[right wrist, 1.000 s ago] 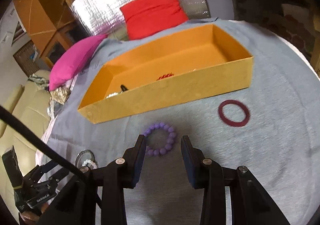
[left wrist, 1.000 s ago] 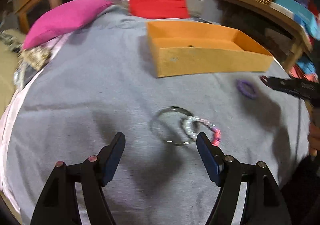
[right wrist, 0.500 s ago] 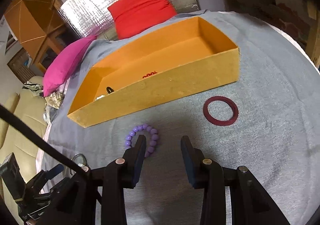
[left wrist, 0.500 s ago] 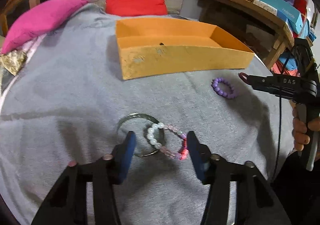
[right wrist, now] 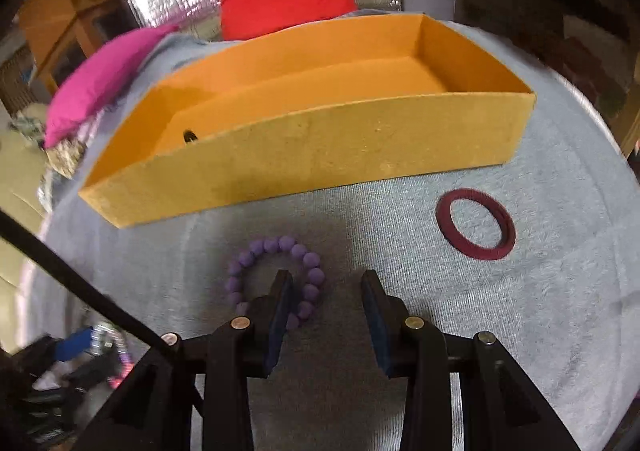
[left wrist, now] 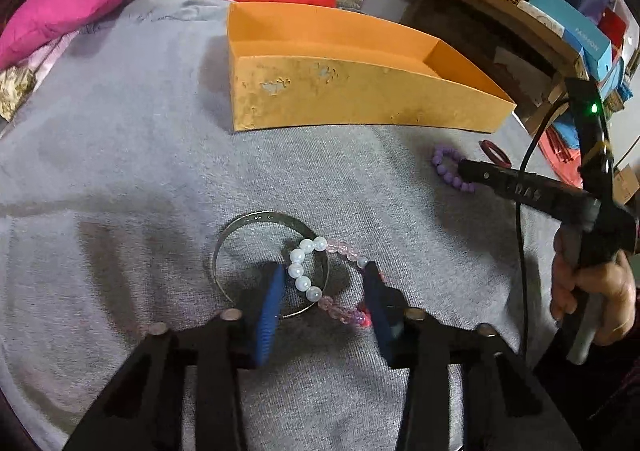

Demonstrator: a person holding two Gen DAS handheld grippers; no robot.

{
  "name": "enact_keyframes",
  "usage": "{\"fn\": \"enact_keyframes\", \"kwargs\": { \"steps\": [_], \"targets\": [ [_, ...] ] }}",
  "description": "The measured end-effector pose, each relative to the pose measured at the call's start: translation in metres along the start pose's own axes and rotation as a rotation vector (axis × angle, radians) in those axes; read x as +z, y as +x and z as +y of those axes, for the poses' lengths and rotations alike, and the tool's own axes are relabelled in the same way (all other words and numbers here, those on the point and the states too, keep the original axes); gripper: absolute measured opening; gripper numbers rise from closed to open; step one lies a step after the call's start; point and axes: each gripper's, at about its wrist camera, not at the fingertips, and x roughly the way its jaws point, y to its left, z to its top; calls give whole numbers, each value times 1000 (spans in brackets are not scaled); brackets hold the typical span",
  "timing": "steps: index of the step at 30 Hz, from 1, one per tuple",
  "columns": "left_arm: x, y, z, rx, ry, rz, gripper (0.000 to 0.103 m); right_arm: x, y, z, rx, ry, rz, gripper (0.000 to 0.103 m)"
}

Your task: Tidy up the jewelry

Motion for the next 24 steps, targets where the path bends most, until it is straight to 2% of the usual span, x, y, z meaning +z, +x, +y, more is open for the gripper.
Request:
{"fn": "enact_keyframes", "kwargs": {
  "steps": [1,3,7,13,19,24],
  "targets": [
    [1,1,2,-6,-8,-1,31,-1,0,5,-23,-35,-10,23],
    [2,1,5,0,-17,-4,23,-3,-1,9,-33,-54,-20,14],
    [1,-2,5,-2,-15,-20,9,-5,-5,4,-33,-36,-28,12],
    [1,-18,-10,-31,48,-84,8,0,-12,-13,-17,25,-41,12],
    [5,-17,-27,-56,88,-93,8,3,-18,-39,32,107,-42,12],
    [9,-14,-28,-14,86,-82,8,2,-21,-54,66,139,-26,12]
  ]
}}
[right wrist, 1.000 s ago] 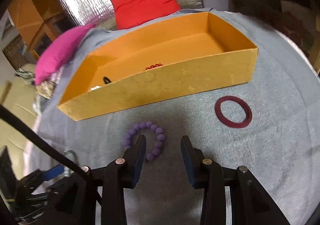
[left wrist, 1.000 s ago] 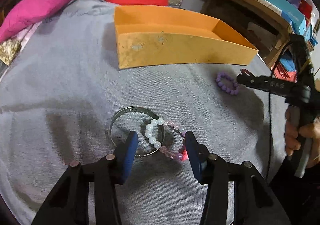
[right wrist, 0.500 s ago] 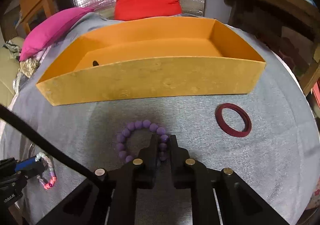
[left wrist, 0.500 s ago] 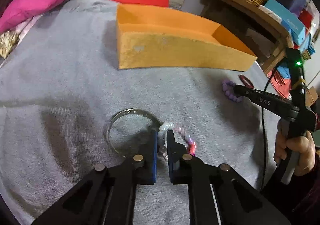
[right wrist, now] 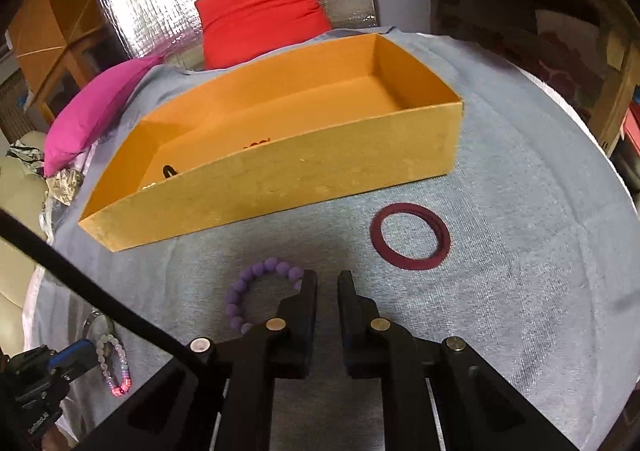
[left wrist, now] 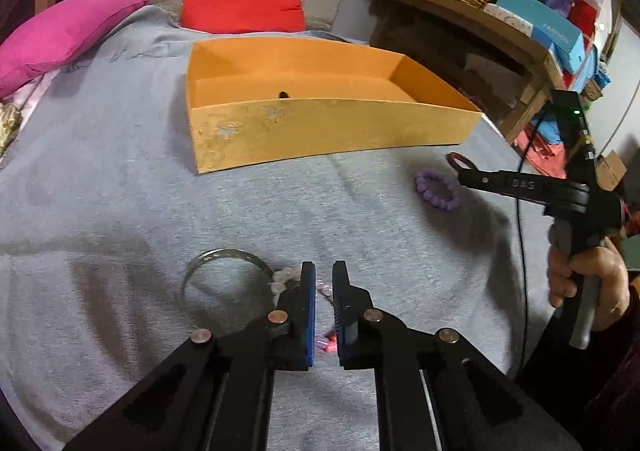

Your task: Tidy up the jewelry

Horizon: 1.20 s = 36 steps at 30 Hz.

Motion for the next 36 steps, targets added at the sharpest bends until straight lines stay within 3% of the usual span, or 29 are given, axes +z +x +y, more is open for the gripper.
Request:
{"fn": "enact_keyframes", "kwargs": {
  "steps": [4,6,7,10,18,21,23,24,29,36],
  "targets": [
    [-2,-4,7,24,-10,0,13,0,-4,-6,62,50,25,14],
    [-4,-5,12,34,-20,5,31,-1,-6,-1,55,38,20,22],
    [-5,-6,15,37,-30,6,33,-1,-6,2,45,24,15,28],
    [-6,-7,19,28,-38,5,33,-3,-5,11,25,-19,11,35],
    [-13,-1,16,-11,-36,55,33,-3,9,26,-5,-55,1,35],
    [-15,2,15,-11,-40,69,33,-8,19,34,-40,-104,33,30],
    [-16,2,15,-7,-37,67,33,-10,20,41,-83,-152,14,20],
    [-15,1,13,-3,-29,57,27,-11,19,44,-93,-169,8,11],
    [-15,-1,3,-18,18,37,17,-10,15,40,-96,-155,-8,11],
    [-11,1,-2,-34,39,40,16,-4,9,19,-78,-95,-5,11]
  ]
}}
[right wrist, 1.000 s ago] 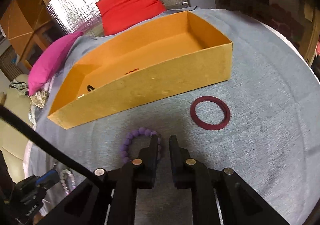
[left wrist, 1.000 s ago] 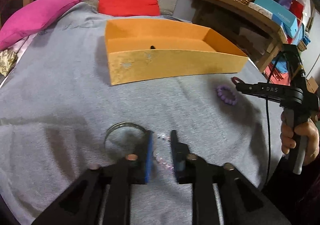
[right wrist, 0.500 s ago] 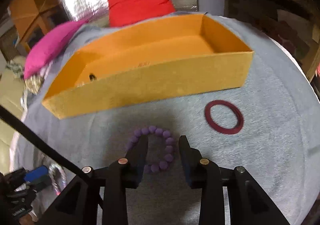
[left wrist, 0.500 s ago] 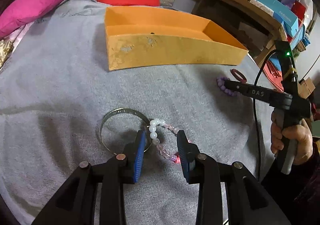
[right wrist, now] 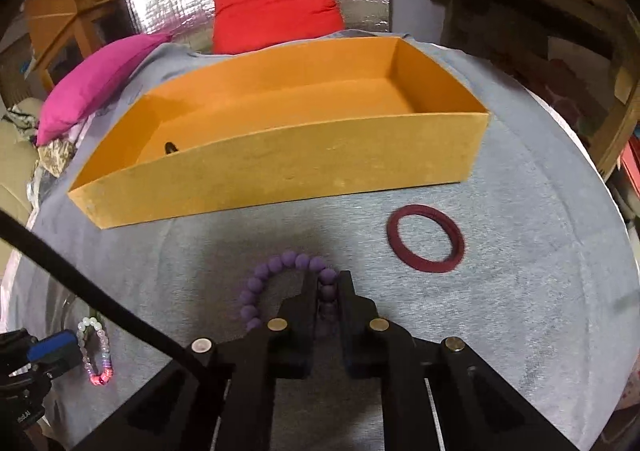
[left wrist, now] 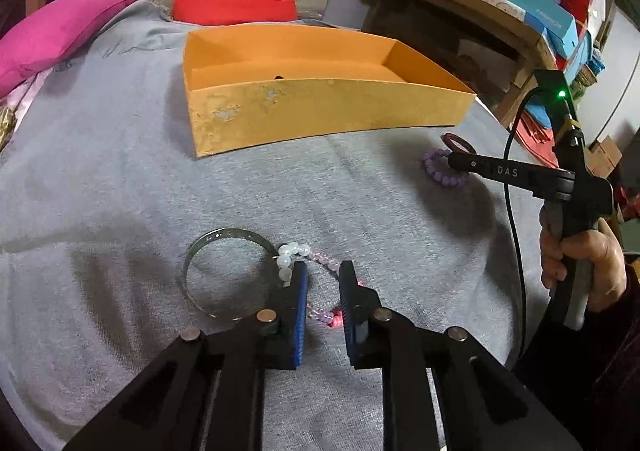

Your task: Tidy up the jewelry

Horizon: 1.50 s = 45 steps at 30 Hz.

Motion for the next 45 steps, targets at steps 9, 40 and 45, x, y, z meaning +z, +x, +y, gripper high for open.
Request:
{"fn": "enact_keyframes", "kwargs": {
  "steps": [9,40,45],
  "targets": [
    [1,11,-6,-13,17,40,16,-4,1,-11,32,33,34,11],
    [-14,-20,2,-13,81,-7,34,0,4,-30,88,80,61,11],
    [-18,-17,-4,-68,91,21,34,1,4,-31,92,81,63,11]
  ]
}}
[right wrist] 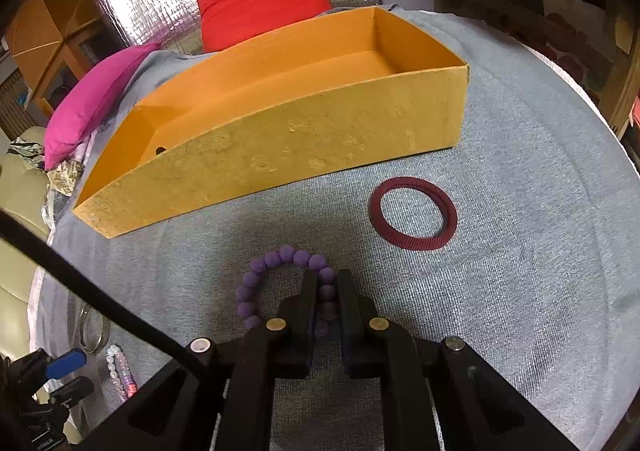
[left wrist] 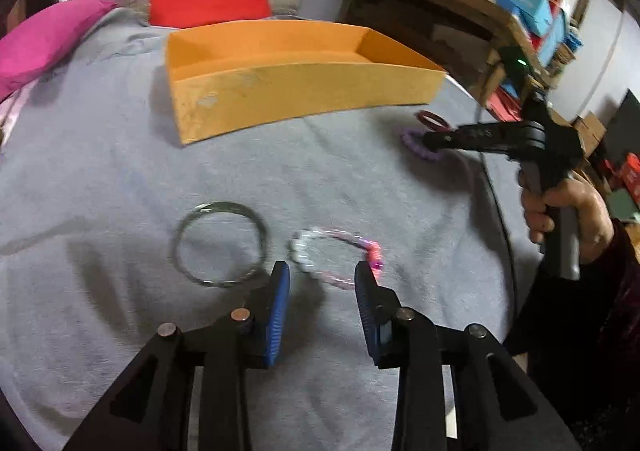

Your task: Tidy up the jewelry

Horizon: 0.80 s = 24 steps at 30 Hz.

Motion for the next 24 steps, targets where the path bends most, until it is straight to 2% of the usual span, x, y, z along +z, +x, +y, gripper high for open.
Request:
{"fn": "enact_keyframes", "kwargs": {
  "steps": [2,8,15,20,22,24],
  "targets": [
    [2,5,-7,-13,28,7,34,0,0,0,0,0,-1,11],
    [4,23,0,37,-39,62,34,0,-1,-2,8,1,1,12],
    [13,36,0,46,-69,61,34,-2,-2,0,4,-5,0,12],
    [17,42,-6,60,-41,49,34,-4,-3,0,8,-1,2,12],
    [17,43,-9,64,-27,41,28,-4,-3,-1,7,-1,2,12],
    [18,44,-13,69,-9,40,13,-4,-4,-1,6,-4,1,12]
  ]
}}
